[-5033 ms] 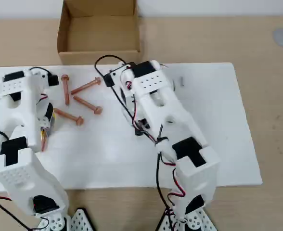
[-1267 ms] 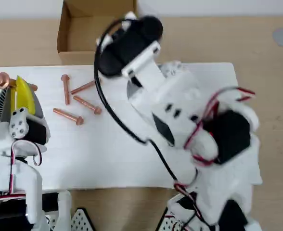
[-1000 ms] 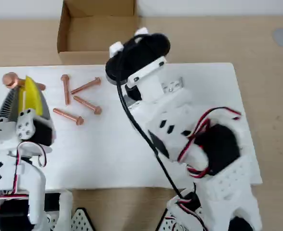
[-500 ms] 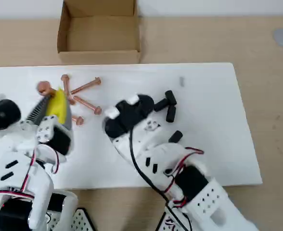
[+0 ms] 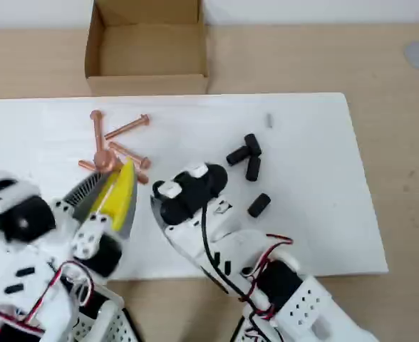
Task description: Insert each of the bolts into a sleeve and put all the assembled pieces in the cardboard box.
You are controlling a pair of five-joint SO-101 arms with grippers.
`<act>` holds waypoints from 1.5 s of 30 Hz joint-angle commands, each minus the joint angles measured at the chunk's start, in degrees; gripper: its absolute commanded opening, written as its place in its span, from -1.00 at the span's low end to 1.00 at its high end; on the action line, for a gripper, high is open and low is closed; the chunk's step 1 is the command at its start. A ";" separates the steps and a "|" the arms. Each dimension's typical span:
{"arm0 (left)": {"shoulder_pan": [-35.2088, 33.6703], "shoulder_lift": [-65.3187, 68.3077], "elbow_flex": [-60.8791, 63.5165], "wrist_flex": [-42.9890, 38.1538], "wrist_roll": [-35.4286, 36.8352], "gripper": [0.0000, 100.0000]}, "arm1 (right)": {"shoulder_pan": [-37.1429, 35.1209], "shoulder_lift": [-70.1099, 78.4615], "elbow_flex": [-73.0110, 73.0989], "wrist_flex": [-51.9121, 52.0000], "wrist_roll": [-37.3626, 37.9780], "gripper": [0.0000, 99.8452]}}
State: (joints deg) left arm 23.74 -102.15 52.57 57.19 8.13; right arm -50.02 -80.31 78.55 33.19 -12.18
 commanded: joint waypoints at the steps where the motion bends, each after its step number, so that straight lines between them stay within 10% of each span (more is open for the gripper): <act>1: 2.29 -0.22 -1.49 3.87 -0.97 -0.99 | -0.92 -1.27 0.48 -2.81 -0.79 -0.98; 45: 2.02 -0.22 11.96 -4.04 -12.75 -0.98 | -1.10 -1.27 -1.71 -3.52 -0.62 -0.98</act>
State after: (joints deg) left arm 25.41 -101.98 64.79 53.14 -3.82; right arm -50.29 -80.31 79.34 31.43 -12.53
